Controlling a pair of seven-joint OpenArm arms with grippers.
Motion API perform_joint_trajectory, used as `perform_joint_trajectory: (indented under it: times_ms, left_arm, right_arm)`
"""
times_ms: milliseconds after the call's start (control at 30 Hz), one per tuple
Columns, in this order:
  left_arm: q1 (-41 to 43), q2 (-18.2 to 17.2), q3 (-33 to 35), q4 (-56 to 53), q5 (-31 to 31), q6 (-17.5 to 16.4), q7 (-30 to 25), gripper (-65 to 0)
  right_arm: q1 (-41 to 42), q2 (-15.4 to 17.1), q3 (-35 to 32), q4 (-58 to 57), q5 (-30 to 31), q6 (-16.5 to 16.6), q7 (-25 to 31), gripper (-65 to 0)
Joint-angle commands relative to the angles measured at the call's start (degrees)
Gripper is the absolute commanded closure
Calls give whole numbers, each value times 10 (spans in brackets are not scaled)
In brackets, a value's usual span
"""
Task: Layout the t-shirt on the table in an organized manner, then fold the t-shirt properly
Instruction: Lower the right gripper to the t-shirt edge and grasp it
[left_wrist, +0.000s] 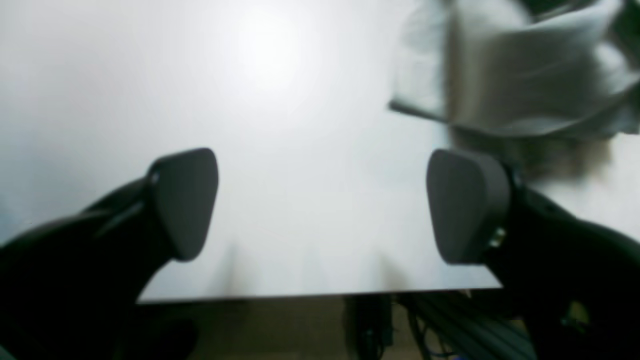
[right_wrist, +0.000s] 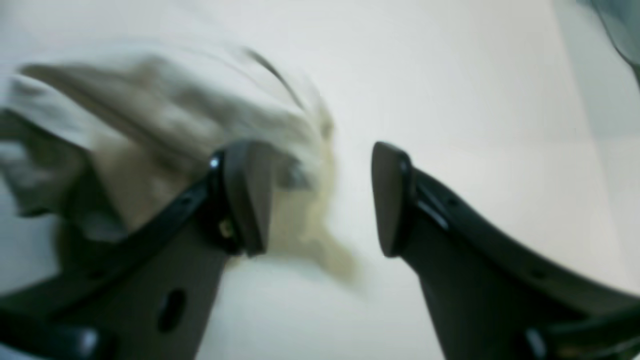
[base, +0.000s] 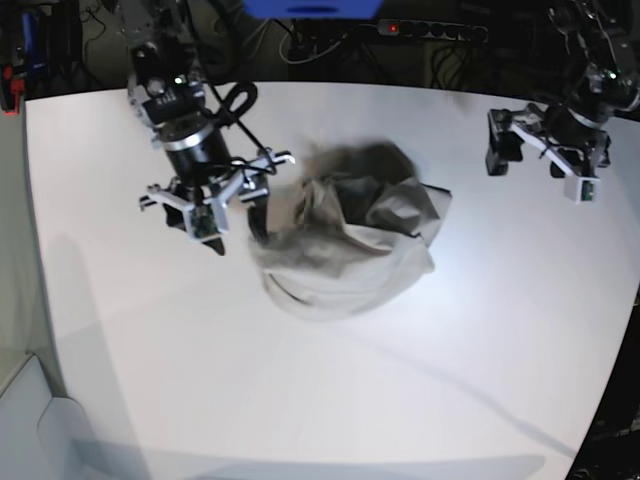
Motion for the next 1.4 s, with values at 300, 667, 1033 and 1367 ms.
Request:
perform_joint_trajectory:
  times_ms: [300, 667, 1033, 1367]
  left_arm:
    - [43, -3, -70, 13, -11, -2, -10, -650]
    - [45, -2, -70, 13, -12, -2, -13, -650]
    - [43, -2, -70, 13, -12, -2, -14, -650]
    - [35, -2, -70, 11, -12, -2, -14, -650]
  right_arm:
    - [62, 1, -13, -23, -2, 1, -37, -351]
    - [90, 4, -14, -108, 65, 1, -36, -352]
    - [117, 2, -13, -136, 65, 1, -37, -291]
    - [121, 3, -11, -114, 64, 1, -37, 0]
